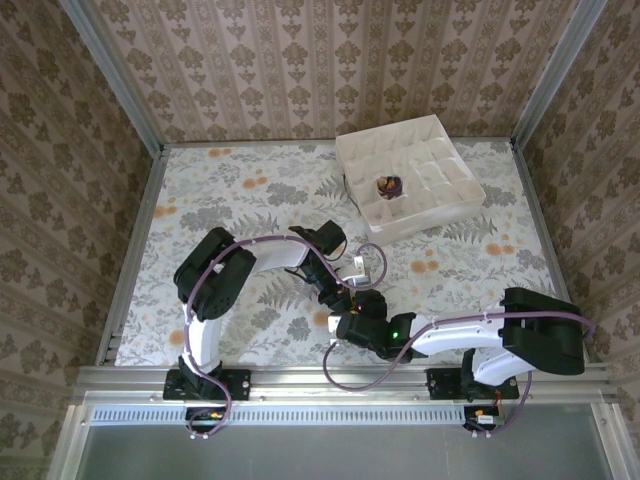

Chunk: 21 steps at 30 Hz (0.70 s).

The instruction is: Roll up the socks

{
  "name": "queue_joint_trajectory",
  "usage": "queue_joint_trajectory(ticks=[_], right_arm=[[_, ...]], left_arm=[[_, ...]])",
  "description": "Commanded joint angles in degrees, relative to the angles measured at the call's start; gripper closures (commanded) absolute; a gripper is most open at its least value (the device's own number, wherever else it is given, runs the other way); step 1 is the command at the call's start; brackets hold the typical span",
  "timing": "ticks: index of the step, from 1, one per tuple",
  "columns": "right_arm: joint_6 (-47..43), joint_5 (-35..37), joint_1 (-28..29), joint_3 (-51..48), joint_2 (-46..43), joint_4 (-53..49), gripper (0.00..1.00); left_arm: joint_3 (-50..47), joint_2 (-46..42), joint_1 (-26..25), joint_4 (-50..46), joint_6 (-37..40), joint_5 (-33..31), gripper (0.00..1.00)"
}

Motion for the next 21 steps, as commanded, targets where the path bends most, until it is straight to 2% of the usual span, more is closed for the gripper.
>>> queue_joint_trajectory(ticks=[1,4,9,12,17,18,21], right_arm=[[-0.3,-2.93,-1.22,0.9,1.76,1.24,0.21],[-0.1,-2.27,-3.15,1.59,3.97,1.63,0.21],[-0.12,2.82,-5.3,4.12,9.43,1.94,0.26],[-0.53,5.01,-5.7,4.21,11.3,4.15,0.33],[-1.31,7.76,-6.01,3.0,11.76,8.89,0.54],[-1.78,7.99,-6.11,2.94,11.84,9.42,0.56],[-3.09,7.92,-6.49,3.08,12.49,10.89,0.52]], left_arm=[[-0.1,2.27,-0.11,-4.16,-0.19,-1.51,1.0],[-0.07,2.33,-0.12,-4.17,-0.07,-1.34,1.0],[-0.03,2.32,-0.08,-4.76,0.31,-0.43,1.0],[-0.03,2.19,-0.08,-5.42,0.89,0.31,1.0],[-0.19,1.97,-0.15,-7.47,2.79,1.64,1.0],[-0.26,1.96,-0.11,-7.85,3.16,1.88,1.0],[-0.11,1.81,-0.09,-9.06,4.37,2.61,1.0]])
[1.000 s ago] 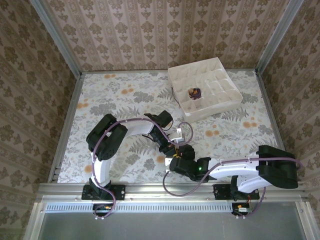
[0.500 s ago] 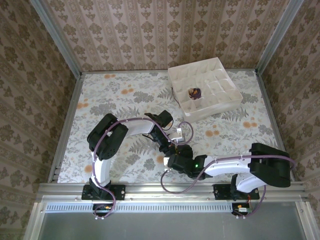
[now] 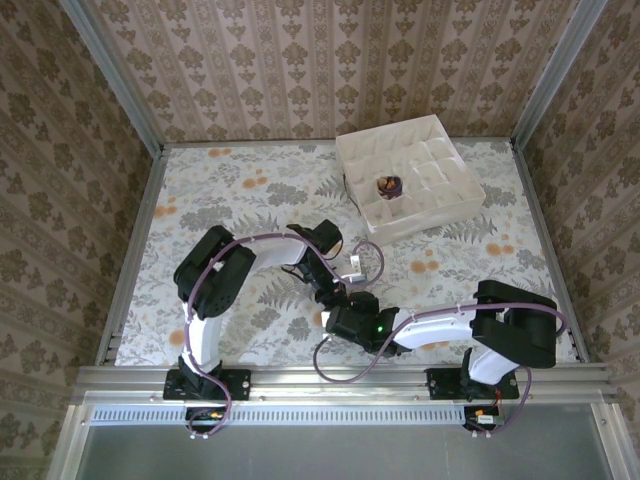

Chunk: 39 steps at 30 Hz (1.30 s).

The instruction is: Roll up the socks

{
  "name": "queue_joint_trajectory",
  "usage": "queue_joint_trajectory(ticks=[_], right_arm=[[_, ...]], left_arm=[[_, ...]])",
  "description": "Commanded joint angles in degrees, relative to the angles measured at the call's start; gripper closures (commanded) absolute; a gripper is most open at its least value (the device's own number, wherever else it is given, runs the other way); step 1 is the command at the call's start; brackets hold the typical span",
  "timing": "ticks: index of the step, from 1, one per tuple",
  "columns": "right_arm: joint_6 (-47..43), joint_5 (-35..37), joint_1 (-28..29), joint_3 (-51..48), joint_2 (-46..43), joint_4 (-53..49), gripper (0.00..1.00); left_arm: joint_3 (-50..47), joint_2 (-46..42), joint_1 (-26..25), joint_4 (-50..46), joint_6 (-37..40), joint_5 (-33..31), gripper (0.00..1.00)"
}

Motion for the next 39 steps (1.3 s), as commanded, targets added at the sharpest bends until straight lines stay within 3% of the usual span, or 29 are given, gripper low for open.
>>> queue_joint_trajectory(ticks=[1,4,8,10,12,21,27,28,29,30,39], right_arm=[[-1.38,5.49,-4.36,-1.31,4.42,9.97,0.49],[-1.12,5.24,-4.85,-1.22,5.33,10.91,0.54],[-0.01,4.24,-4.94,-0.99,4.28,10.58,0.9],[0.33,3.69,-4.94,-1.22,3.38,10.41,1.0],[0.45,2.77,-4.94,-1.64,2.27,10.6,1.0],[2.91,-5.07,-5.24,-4.65,-4.26,12.16,1.0],[5.25,-9.86,-6.59,-4.3,-8.18,9.02,1.0],[5.58,-10.63,-6.86,-4.22,-9.02,8.65,1.0],[5.97,-11.41,-7.15,-4.07,-9.68,8.09,1.0],[6.67,-12.37,-7.58,-3.72,-9.77,7.32,1.0],[11.43,-23.46,-14.14,-1.65,-18.95,3.87,1.0]], left_arm=[[-0.19,1.33,-1.49,-6.72,3.38,2.3,1.0],[-0.06,1.03,-1.45,-7.1,3.84,2.66,1.0],[-0.84,-0.11,-1.13,-6.4,4.42,3.29,1.0],[-2.58,-1.63,-0.66,-4.27,4.16,3.82,1.0],[-4.0,-3.28,0.03,-2.26,3.74,4.06,1.0],[-7.65,-9.52,3.88,1.29,3.06,3.69,0.82],[-11.52,-15.66,6.46,6.96,1.59,3.67,0.62],[-12.44,-17.14,7.0,8.52,0.91,3.61,0.57],[-13.27,-18.56,7.49,10.2,0.27,3.41,0.07],[-14.32,-20.46,8.12,12.44,-0.46,2.99,0.0],[-30.17,-42.81,15.5,38.18,-11.62,-6.53,0.0]])
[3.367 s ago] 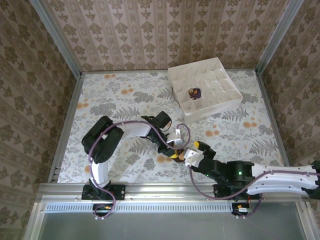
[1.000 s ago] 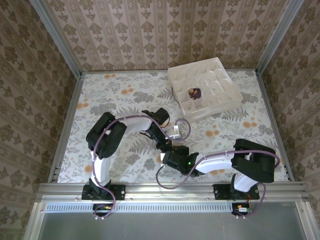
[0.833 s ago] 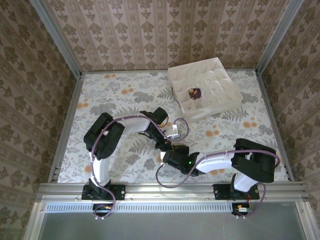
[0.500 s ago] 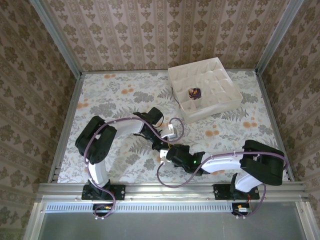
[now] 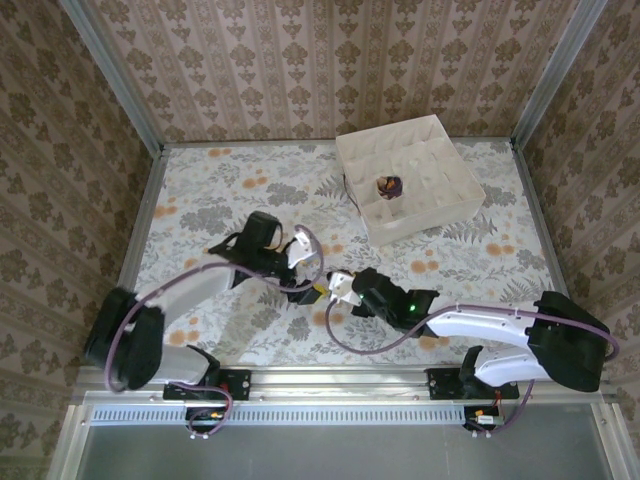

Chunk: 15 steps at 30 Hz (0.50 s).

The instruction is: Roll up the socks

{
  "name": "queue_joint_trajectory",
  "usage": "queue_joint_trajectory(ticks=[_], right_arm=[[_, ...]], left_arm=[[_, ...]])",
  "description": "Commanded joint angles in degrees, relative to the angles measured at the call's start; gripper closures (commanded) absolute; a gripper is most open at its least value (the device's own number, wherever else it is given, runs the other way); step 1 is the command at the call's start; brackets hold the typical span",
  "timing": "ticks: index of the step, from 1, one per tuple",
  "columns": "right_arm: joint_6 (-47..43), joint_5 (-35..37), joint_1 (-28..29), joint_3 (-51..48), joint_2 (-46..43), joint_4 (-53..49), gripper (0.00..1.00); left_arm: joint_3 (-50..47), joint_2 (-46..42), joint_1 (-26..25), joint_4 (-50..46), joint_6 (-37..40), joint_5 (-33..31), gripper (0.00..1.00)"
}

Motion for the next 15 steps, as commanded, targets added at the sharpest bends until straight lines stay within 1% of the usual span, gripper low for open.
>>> queue_joint_trajectory(ticks=[1,3,5,7,9,11,12,15], right_arm=[[4.16,-5.9,-2.39,1.64,-3.43,-4.79,1.0],[4.72,-9.16,-4.02,2.47,-5.25,-5.97,1.0],[5.01,-14.22,-6.09,3.68,-7.08,-7.46,1.0],[5.62,-18.74,-7.95,4.98,-8.74,-8.5,1.0],[6.56,-24.65,-10.26,6.41,-10.03,-9.26,1.0],[7.35,-31.03,-12.47,8.15,-10.85,-10.01,1.0],[7.54,-33.27,-13.21,8.95,-11.0,-10.39,1.0],[7.9,-39.32,-14.53,11.99,-10.75,-12.23,1.0]], left_arm=[[-6.05,-8.34,2.41,13.15,-4.31,-3.88,0.0],[-10.46,-13.78,2.8,19.1,-5.1,-5.98,0.0],[-14.46,-18.67,2.96,25.24,-6.59,-6.74,0.0],[-15.73,-20.26,3.01,27.64,-8.18,-6.87,0.0],[-13.92,-19.25,3.0,24.55,-8.89,-5.68,0.0],[-11.49,-16.89,2.96,21.35,-8.92,-1.78,0.0],[-11.15,-16.16,3.0,21.91,-9.49,0.18,0.0],[-11.3,-14.01,2.12,28.14,-11.82,4.65,0.0]])
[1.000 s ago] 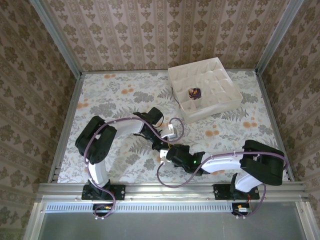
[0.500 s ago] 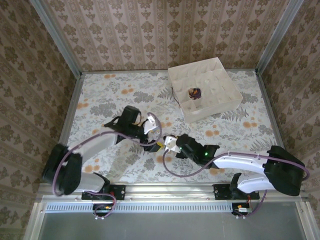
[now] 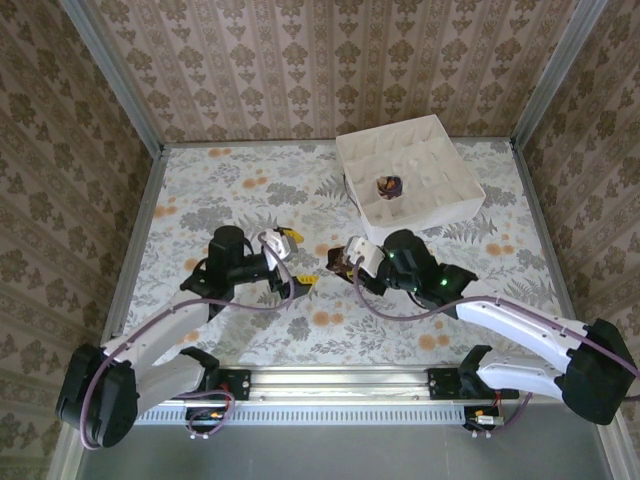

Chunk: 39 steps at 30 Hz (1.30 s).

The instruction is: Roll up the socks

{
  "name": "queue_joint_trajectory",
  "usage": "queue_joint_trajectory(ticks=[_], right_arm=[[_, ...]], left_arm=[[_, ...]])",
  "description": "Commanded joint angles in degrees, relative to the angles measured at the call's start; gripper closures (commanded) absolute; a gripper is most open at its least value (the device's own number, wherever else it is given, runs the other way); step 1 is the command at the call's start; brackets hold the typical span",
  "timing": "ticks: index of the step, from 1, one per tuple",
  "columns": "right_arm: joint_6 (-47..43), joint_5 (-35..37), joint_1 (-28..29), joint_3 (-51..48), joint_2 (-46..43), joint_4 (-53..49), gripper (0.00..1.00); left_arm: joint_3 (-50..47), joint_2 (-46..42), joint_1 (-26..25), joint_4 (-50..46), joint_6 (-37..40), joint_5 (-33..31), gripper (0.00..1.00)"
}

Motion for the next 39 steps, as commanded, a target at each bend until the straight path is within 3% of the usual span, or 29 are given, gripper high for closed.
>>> queue_joint_trajectory(ticks=[1,7,10,16,22,29,39], right_arm=[[1.98,-12.5,-1.25,4.06,-0.45,-3.3,1.0],[4.12,-17.49,-2.36,5.53,0.04,-1.49,1.0],[4.36,-17.78,-2.42,5.31,0.04,-0.55,1.0],[3.29,-17.95,-2.38,4.58,0.25,0.9,1.0],[1.9,-16.46,-2.39,4.54,0.92,1.22,1.0],[0.33,-15.24,-2.39,4.17,1.25,2.06,1.0],[-0.51,-14.01,-3.2,2.87,1.18,2.93,1.0]], left_arm=[[1.55,1.54,-1.41,6.66,-3.43,6.69,0.0],[5.32,5.62,-5.09,7.03,-2.82,8.23,0.0],[4.91,7.24,-4.88,12.01,-6.36,10.04,0.0],[7.9,11.55,-4.74,15.46,-12.64,15.85,0.11],[9.87,13.73,-4.79,17.62,-16.48,17.88,0.12],[12.47,16.5,-4.46,17.6,-20.22,20.7,0.21],[12.55,18.1,-4.35,23.29,-25.71,22.59,0.15]])
